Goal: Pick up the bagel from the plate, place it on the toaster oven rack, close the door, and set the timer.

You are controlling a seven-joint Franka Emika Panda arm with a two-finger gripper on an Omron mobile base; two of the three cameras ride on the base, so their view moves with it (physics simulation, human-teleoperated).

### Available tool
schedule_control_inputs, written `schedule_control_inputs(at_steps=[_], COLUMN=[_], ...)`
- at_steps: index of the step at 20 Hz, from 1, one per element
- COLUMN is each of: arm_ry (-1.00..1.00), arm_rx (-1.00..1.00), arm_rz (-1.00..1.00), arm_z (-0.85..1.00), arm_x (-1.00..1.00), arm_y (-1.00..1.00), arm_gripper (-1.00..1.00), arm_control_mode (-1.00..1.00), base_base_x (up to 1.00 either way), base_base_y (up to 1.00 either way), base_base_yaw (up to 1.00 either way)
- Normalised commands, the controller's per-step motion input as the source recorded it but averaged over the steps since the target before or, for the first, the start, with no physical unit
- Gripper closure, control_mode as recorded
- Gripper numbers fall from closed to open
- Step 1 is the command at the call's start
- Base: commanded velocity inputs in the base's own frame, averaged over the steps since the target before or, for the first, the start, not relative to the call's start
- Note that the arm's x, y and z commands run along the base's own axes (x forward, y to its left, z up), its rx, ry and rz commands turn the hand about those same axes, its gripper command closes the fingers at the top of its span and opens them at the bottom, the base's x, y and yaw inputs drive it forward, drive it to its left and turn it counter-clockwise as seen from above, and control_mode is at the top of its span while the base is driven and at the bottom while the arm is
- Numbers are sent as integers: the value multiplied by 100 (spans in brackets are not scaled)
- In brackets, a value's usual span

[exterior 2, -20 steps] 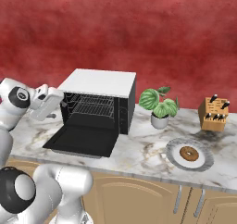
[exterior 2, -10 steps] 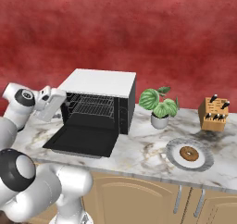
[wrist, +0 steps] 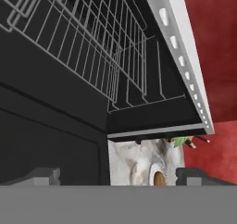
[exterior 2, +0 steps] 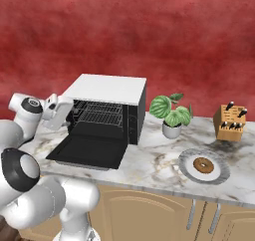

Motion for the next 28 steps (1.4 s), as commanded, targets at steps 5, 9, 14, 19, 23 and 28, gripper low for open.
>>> schedule_control_inputs(at_steps=[5, 9, 14, 19, 23, 28], arm_ry=[-17, -14, -3, 0, -4, -3], arm_rx=[0, -3, -9, -14, -15, -13], arm_rz=[14, 12, 5, 0, 0, 0], arm_z=[-5, -6, -9, -6, -7, -22], arm_x=[17, 23, 18, 21, 21, 12], arm_y=[-9, 0, 0, 0, 0, 0], arm_gripper=[-100, -100, -100, -100, -100, -100], arm_control_mode=[-100, -100, -100, -100, -100, -100], base_base_x=[0, 0, 0, 0, 0, 0], base_base_y=[0, 0, 0, 0, 0, 0], base_base_yaw=[0, 0, 0, 0, 0, 0])
